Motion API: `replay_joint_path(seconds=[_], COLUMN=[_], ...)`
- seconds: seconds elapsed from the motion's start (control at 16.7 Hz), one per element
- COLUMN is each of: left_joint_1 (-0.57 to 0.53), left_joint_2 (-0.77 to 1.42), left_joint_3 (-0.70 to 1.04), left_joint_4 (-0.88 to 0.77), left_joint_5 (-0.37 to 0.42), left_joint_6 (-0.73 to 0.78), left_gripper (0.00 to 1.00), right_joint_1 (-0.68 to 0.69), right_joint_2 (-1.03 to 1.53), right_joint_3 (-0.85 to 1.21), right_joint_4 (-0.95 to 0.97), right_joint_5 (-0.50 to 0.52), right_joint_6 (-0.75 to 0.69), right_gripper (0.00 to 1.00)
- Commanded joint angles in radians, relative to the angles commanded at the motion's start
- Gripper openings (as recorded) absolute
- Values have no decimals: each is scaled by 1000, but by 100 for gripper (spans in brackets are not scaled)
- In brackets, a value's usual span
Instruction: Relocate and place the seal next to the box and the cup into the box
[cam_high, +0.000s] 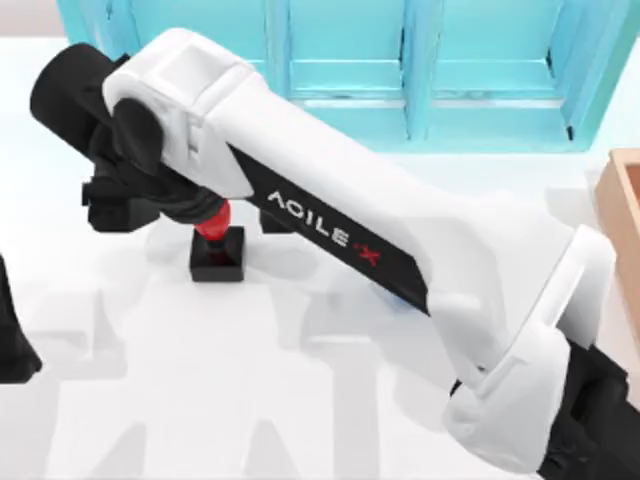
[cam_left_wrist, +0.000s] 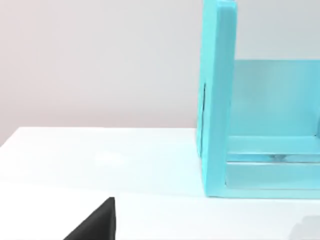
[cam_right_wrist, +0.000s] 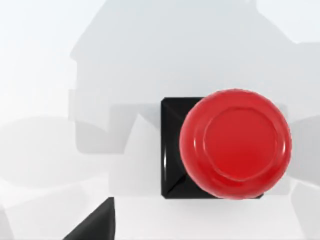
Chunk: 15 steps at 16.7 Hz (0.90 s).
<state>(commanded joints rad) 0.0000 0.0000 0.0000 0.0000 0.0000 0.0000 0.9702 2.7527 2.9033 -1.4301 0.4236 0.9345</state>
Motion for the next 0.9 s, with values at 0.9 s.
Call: replay_joint_path(seconds=[0.9], left_joint_1=[0], left_joint_2=[0], left_joint_3=[0], left_joint_4=[0], left_joint_5=[0], left_joint_6=[0], left_gripper=[100], right_joint_1=[-58], right_joint_2=[141], right_joint_3=[-1], right_joint_4=[164], right_joint_5=[-15], right_joint_6=[-59], right_gripper=[100])
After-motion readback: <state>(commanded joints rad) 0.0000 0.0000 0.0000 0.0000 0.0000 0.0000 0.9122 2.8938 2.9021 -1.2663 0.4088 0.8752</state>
